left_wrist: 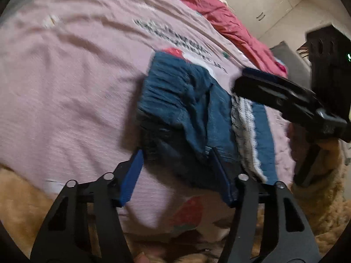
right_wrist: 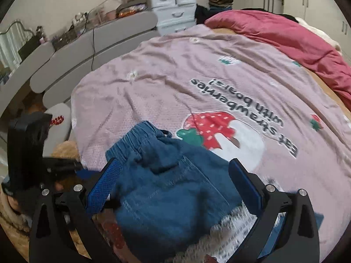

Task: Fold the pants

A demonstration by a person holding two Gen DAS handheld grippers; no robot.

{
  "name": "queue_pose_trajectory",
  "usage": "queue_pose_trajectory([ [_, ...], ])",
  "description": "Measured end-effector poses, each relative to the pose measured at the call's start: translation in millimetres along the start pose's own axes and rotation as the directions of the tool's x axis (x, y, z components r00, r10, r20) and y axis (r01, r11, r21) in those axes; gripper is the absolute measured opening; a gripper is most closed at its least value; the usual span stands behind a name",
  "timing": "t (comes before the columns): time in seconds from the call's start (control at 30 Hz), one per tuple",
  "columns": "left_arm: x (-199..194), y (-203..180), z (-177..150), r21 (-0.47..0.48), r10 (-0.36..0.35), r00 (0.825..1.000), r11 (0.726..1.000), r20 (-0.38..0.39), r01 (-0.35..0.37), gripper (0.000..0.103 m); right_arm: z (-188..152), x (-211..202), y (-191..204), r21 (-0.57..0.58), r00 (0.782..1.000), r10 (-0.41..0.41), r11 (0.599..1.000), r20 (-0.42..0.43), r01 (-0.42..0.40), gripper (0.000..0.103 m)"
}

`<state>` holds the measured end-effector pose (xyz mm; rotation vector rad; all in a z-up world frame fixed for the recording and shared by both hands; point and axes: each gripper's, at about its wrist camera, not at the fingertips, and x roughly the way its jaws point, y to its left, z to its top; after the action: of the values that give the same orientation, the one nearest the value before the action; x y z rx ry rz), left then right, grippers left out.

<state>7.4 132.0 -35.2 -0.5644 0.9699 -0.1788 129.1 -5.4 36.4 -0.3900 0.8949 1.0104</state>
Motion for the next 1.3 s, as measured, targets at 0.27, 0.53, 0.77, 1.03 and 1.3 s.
queue_pose_trajectory([
  [0.27,9.6,4.8,-5.4,-0.015,0.002,1.0,1.0,-0.012,-0.002,0.049,19.6,39.1,4.6,0.012,0.993,0.09,0.996,-0.08,-0.09,0.099],
  [0.53,13.3,0.8,-1.9,-0.018,0.003,1.0,1.0,-0.011,-0.004,0.049,31.5,80.9,10.3,-0.017,0.97,0.175,0.983,-0.166,-0.181,0.08],
  [0.77,6.9,-2.6,-4.1,-0.054,-0.036,0.999,0.998,0.01,0.037,0.068,21.1,61.5,-3.6,-0.001,0.951,0.278,0.96,-0.133,-0.281,0.033],
  [1.03,12.7,-32.8,4.6,-0.049,-0.143,0.99,0.988,0.003,0.143,0.044,10.1,-4.4,-35.0,0.036,0.947,0.321,0.946,0.01,-0.322,0.033],
  [1.3,11.8,-91.5,9.2,0.077,-0.192,0.981,0.978,-0.017,0.193,0.034,-14.4,-46.1,-73.1,0.104,0.951,0.291,0.948,0.102,-0.301,0.033],
])
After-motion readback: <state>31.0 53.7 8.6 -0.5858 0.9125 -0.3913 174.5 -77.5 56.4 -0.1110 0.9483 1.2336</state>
